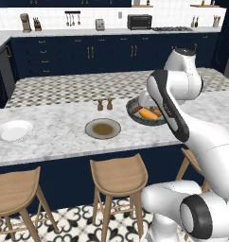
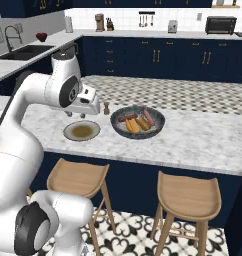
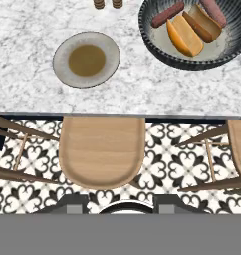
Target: Place one bun and one sausage from the bowl on each plate.
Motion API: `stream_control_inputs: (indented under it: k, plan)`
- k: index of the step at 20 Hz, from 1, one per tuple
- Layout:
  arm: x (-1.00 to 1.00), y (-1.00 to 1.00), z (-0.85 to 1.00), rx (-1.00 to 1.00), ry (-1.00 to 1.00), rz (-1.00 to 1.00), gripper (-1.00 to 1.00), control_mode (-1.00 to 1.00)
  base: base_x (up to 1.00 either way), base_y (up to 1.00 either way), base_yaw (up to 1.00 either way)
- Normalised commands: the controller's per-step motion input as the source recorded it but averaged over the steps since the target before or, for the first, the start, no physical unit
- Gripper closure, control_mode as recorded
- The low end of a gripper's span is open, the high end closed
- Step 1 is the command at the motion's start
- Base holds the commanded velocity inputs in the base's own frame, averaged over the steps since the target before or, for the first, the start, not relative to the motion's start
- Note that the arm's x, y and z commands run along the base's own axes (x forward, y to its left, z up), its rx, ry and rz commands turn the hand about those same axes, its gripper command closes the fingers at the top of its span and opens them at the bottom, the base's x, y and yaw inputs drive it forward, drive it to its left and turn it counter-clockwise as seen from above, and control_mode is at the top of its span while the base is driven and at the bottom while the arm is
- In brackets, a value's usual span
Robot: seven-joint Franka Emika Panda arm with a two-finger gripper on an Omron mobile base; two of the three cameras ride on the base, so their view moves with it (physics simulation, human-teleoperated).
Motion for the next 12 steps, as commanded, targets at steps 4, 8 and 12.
stream_control_inputs:
  k: [4, 8, 12]
  plan:
    - [0.00, 0.00, 0.00, 0.00, 0.02, 0.00, -1.00, -1.00, 0.00, 0.00, 0.00]
    - [0.63, -0.14, 0.00, 0.01, 0.02, 0.00, -1.00, -1.00, 0.00, 0.00, 0.00]
    - [0.82, -0.48, 0.00, 0.01, 0.06, 0.00, -1.00, -1.00, 0.00, 0.00, 0.00]
